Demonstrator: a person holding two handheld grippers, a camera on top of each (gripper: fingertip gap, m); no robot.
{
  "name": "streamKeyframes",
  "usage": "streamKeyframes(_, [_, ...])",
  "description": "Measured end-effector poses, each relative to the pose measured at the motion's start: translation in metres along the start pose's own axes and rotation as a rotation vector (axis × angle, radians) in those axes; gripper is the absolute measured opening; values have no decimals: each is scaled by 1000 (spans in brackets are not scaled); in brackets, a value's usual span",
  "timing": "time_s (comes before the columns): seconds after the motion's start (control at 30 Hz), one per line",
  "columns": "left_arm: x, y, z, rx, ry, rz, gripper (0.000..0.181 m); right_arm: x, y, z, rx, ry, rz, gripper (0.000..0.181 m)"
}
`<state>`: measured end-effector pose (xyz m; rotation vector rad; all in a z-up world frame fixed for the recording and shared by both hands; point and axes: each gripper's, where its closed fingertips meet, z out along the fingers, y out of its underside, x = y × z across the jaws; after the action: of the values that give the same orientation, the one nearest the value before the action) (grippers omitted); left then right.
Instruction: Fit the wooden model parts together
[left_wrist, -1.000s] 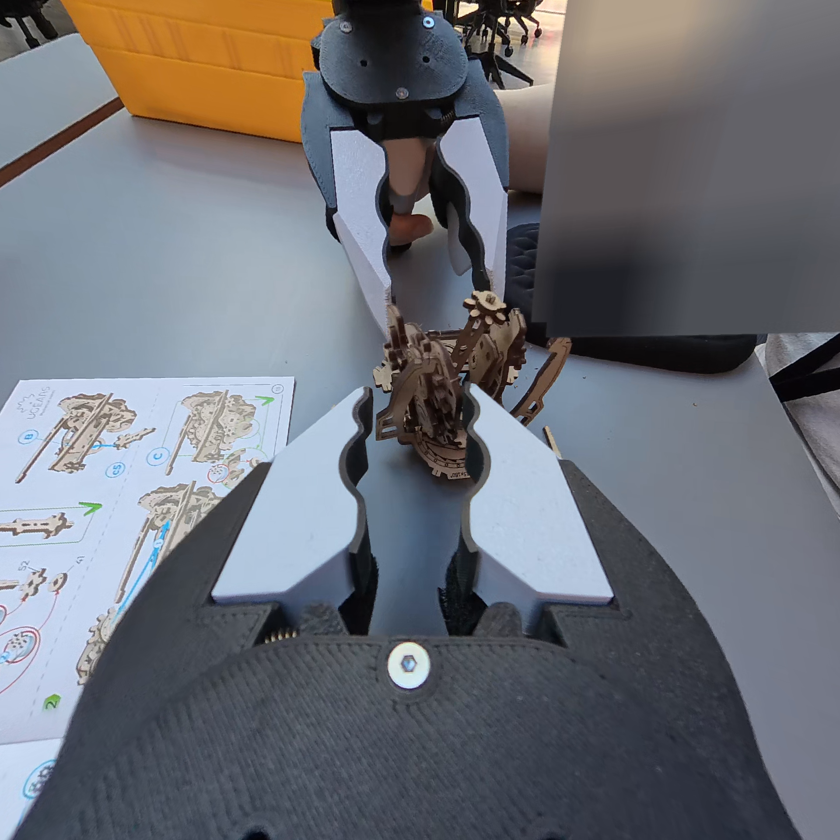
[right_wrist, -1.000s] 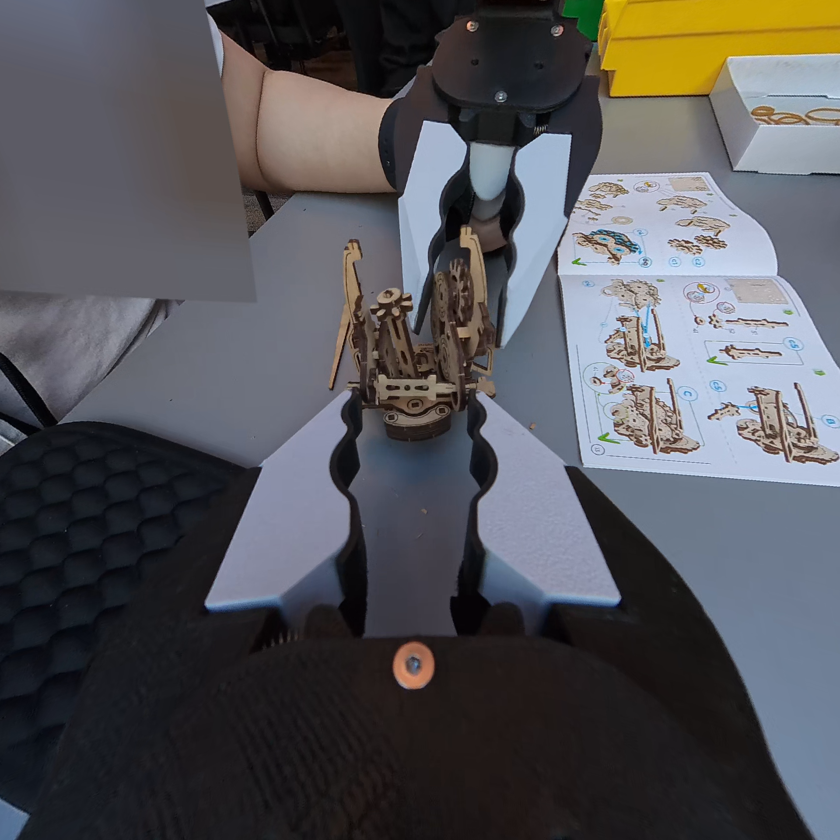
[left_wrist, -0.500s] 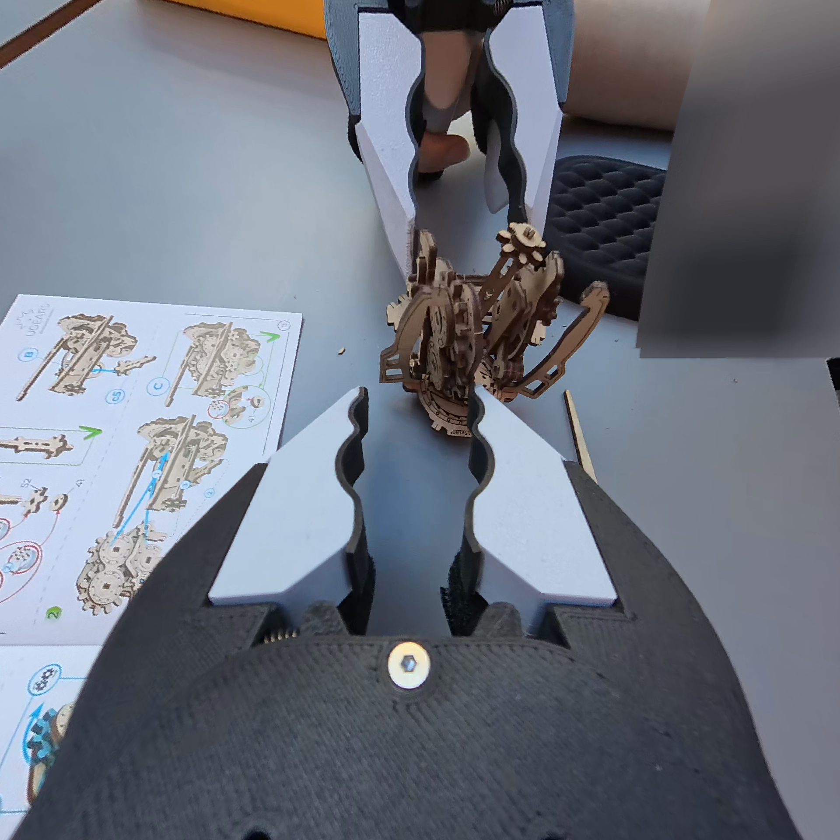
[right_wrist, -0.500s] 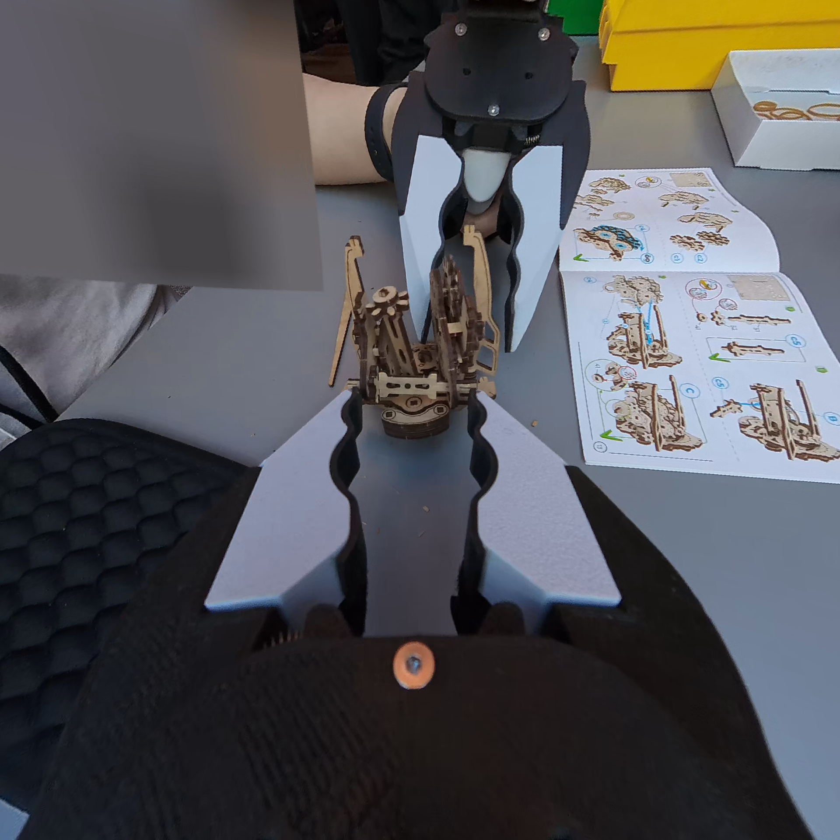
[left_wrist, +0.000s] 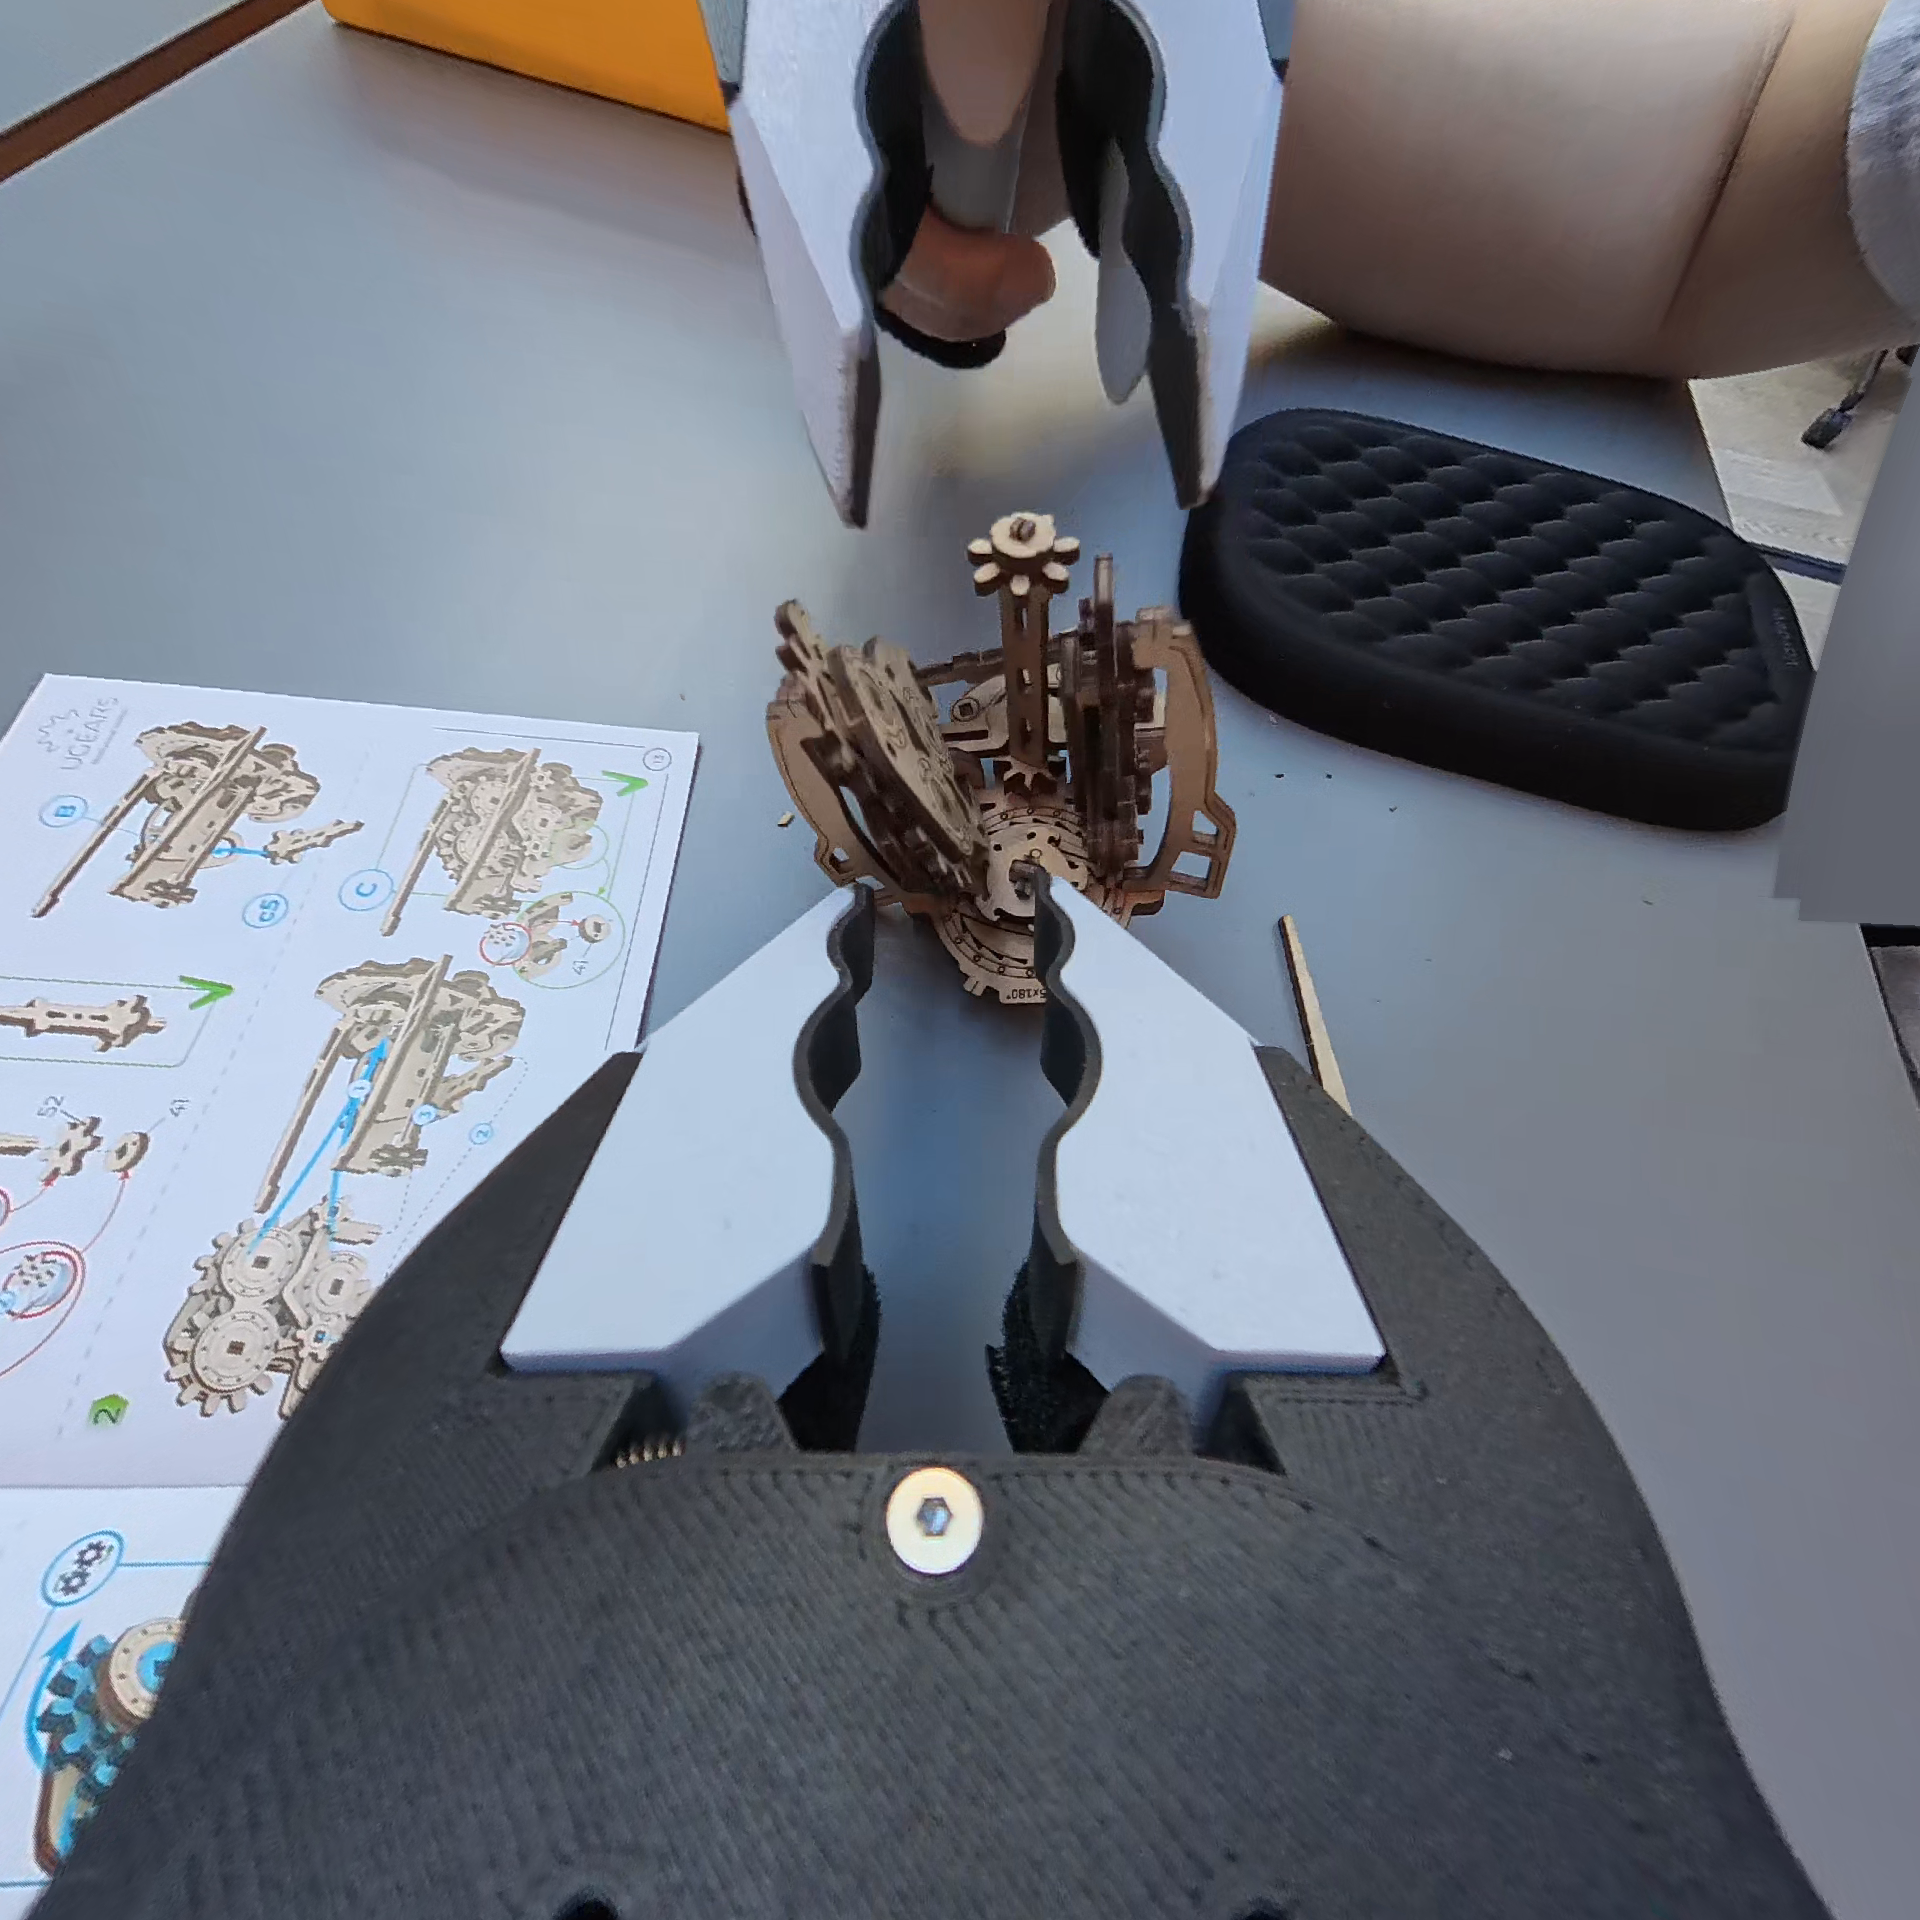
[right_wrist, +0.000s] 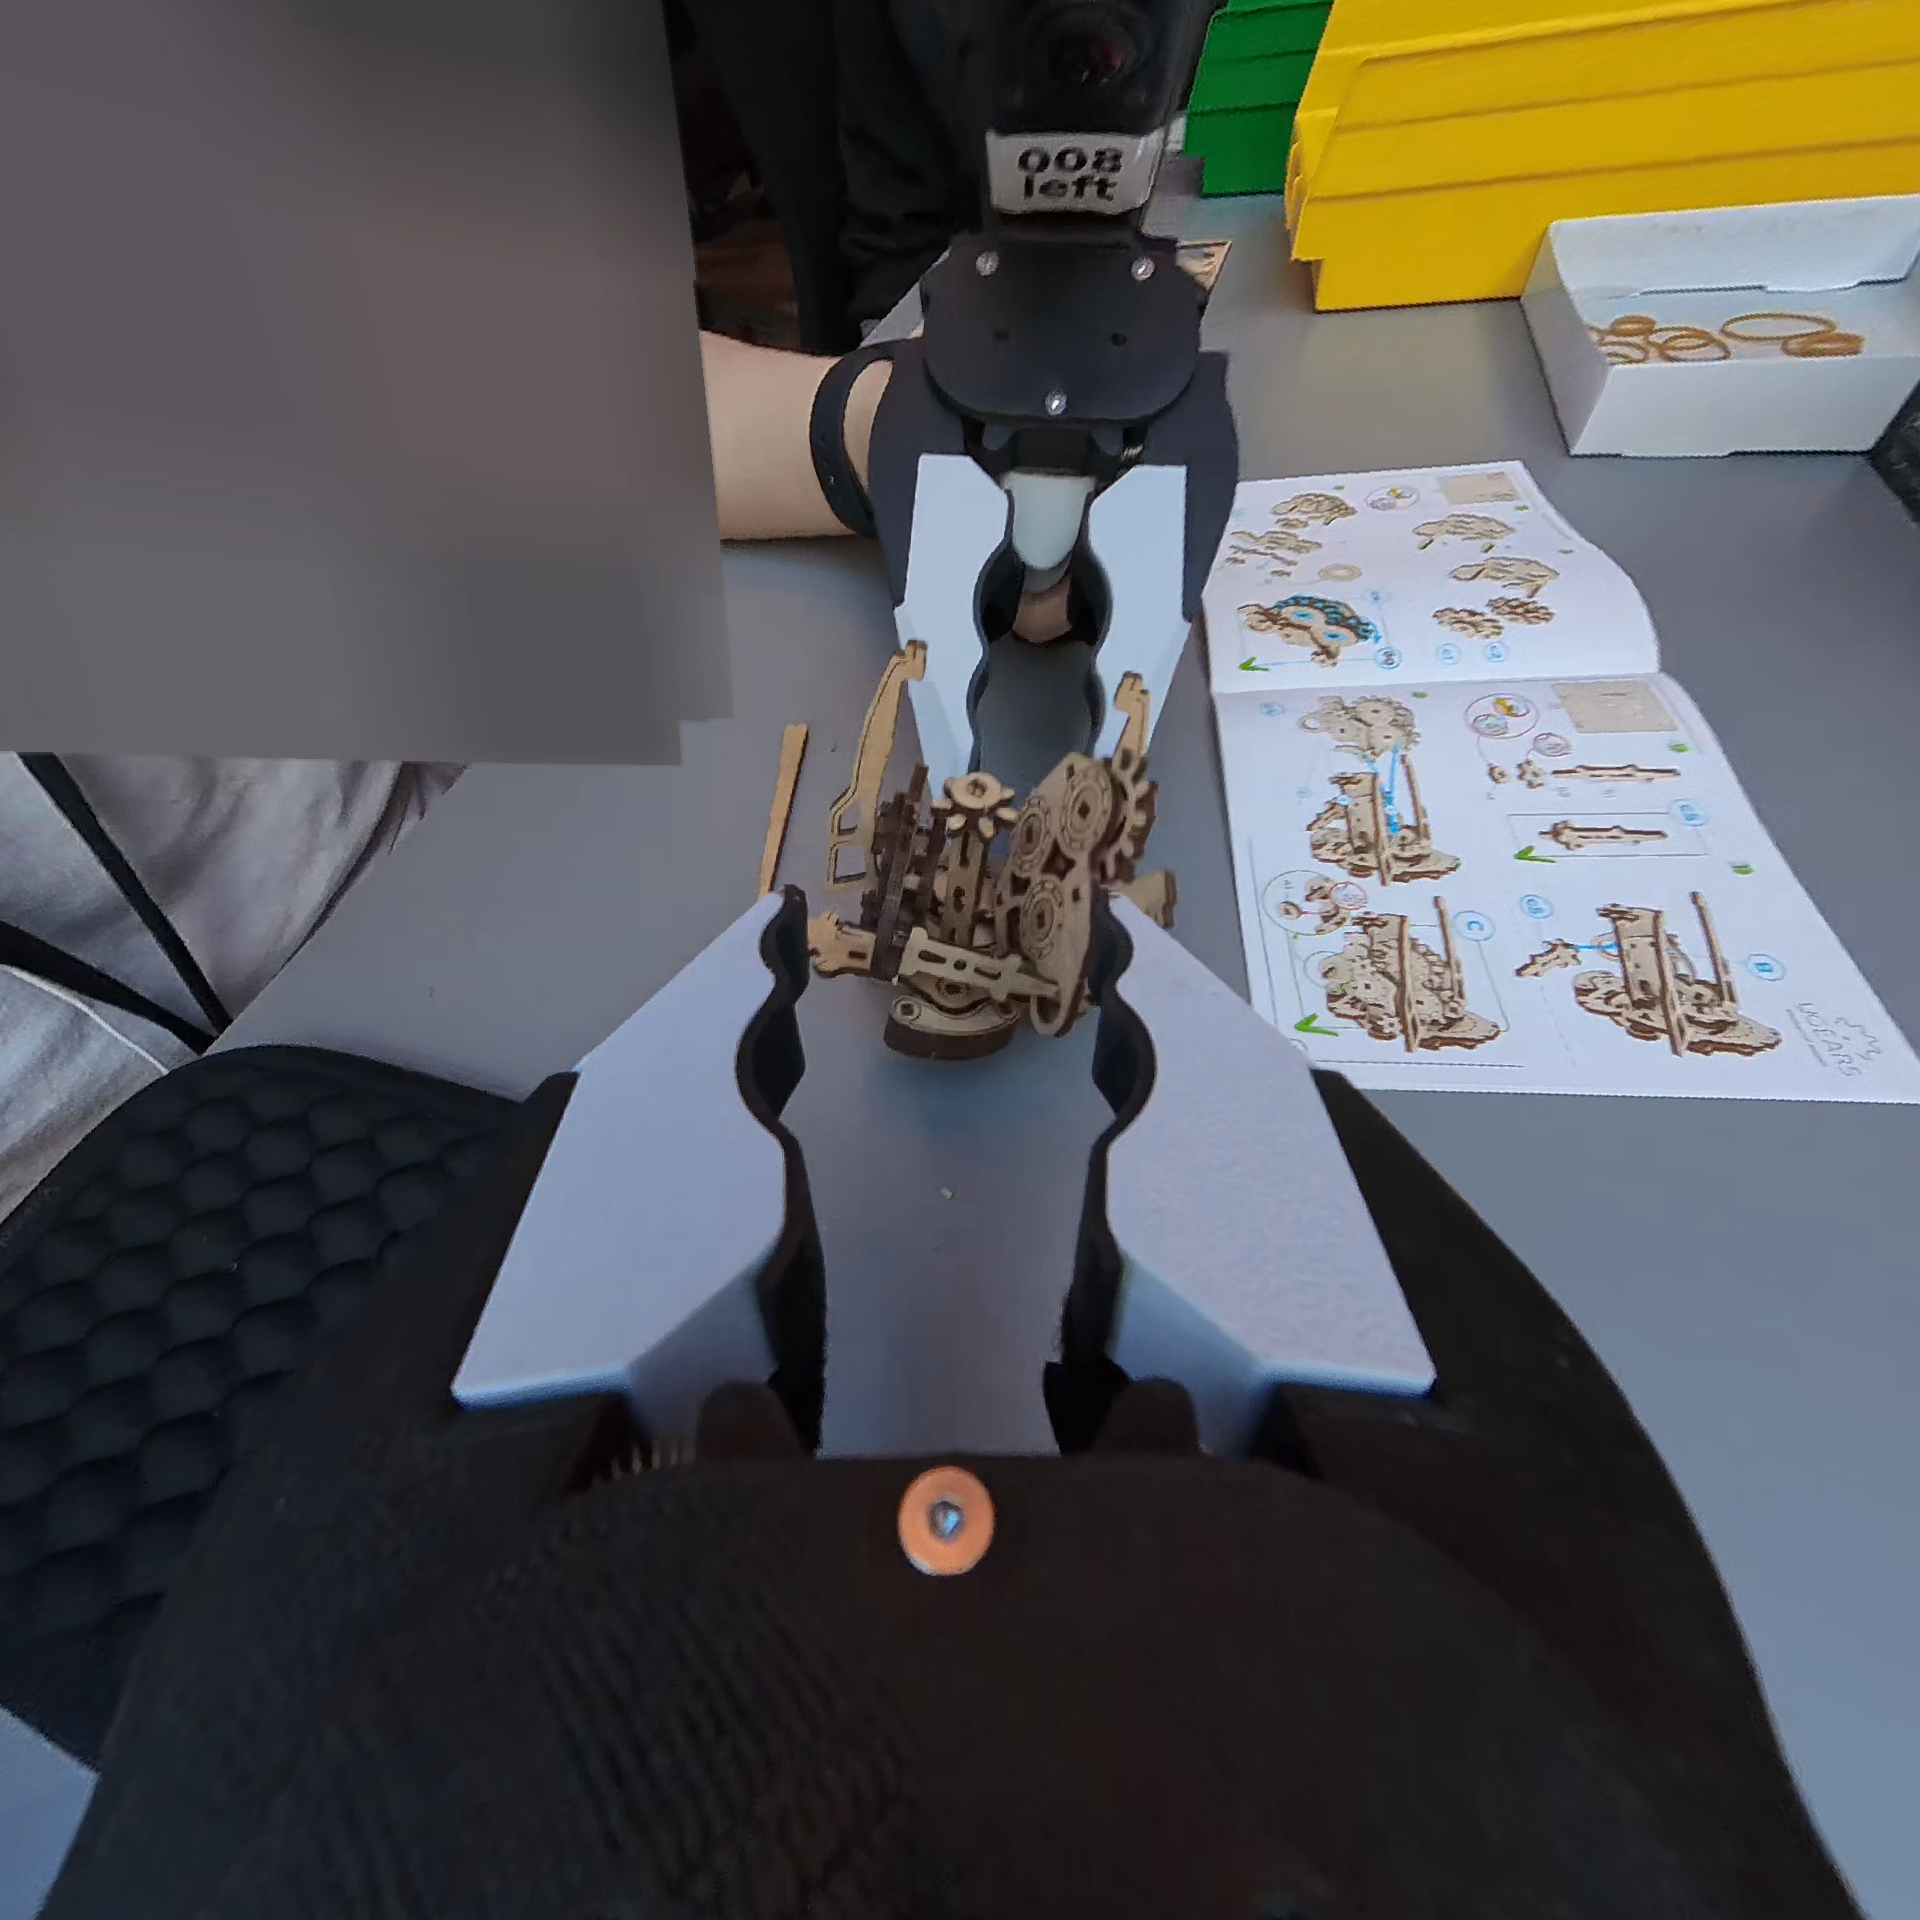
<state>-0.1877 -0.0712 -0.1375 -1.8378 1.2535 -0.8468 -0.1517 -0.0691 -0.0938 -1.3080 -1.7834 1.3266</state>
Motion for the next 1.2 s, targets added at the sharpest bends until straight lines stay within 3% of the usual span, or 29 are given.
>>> streamKeyframes(0.27, [-2,3,0,-20,-5,-7,32,38,-15,1,-34,122,39,46])
streamKeyframes(0.37, [-4,16,-3,-92,4,-26,36,44,-17,8,-70,86,53,43])
streamKeyframes(0.47, [3,23,-5,-137,46,-29,39,38,-12,19,-183,0,83,43])
streamKeyframes(0.67, [8,31,-12,-175,89,-58,45,37,-14,22,-282,2,24,44])
streamKeyframes(0.83, [8,29,-13,-151,119,-120,49,37,-27,15,-225,38,32,47])
streamKeyframes(1.03, [16,22,-4,-160,106,-125,82,27,-26,14,-224,57,46,50])
streamKeyframes(1.13, [12,22,0,-173,43,-102,81,22,-21,14,-229,76,38,53])
streamKeyframes(1.2, [19,22,2,-185,68,-90,70,17,-24,13,-207,99,44,53])
